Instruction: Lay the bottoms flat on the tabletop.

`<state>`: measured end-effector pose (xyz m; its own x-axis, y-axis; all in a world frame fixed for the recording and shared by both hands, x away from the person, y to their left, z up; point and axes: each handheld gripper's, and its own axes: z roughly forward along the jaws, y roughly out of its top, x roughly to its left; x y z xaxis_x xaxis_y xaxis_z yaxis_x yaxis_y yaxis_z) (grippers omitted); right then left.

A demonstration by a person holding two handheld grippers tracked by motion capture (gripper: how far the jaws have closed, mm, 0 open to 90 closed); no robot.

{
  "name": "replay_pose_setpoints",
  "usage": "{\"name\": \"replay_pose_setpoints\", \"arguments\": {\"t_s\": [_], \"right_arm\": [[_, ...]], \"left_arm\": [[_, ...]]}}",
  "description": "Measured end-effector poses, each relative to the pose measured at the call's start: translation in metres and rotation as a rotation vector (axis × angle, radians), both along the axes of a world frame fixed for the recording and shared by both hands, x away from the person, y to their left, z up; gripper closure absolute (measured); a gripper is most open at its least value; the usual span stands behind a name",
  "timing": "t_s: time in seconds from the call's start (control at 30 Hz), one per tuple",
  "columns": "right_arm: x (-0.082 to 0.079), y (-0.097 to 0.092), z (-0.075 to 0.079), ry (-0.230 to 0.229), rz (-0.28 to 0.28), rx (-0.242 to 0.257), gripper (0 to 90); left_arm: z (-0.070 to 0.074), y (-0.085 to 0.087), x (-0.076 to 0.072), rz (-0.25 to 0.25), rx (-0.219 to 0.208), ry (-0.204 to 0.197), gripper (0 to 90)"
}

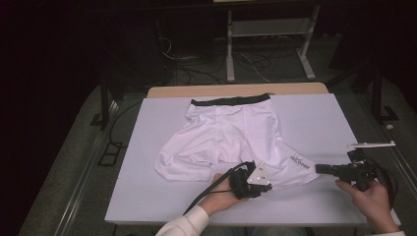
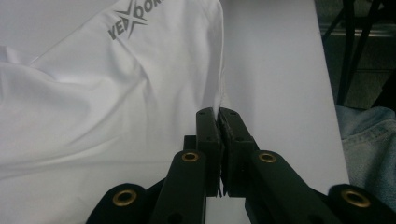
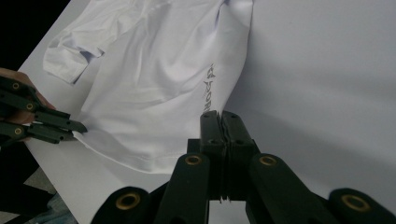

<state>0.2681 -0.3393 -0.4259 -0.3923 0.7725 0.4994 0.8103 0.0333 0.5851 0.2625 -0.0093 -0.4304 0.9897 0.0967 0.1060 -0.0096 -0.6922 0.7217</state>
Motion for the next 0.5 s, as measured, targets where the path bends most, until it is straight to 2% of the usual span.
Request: {"name": "replay_pose_setpoints", "arguments": {"t_s": [0.13, 0.33, 0.4, 0.5], "right_arm": [[-0.006, -0.009, 0.003, -0.020, -0.027, 0.010, 87.4], [-0.010, -0.018, 0.008, -0.042, -0.062, 0.022, 87.3], [-0.011, -0.021, 0.004, -0.019, -0.066, 0.016, 87.4], [-0.015, -0.023, -0.004, 0.020, -0.060, 0.011, 87.3]], "left_arm": [[0.003, -0.005, -0.003, -0.006, 0.002, -0.016, 86.4], [0.009, -0.013, -0.001, -0.006, -0.019, -0.006, 86.4], [0.008, -0.015, -0.002, -0.011, -0.021, 0.006, 86.4], [0.003, -0.019, -0.010, -0.032, 0.007, 0.014, 86.4]]}}
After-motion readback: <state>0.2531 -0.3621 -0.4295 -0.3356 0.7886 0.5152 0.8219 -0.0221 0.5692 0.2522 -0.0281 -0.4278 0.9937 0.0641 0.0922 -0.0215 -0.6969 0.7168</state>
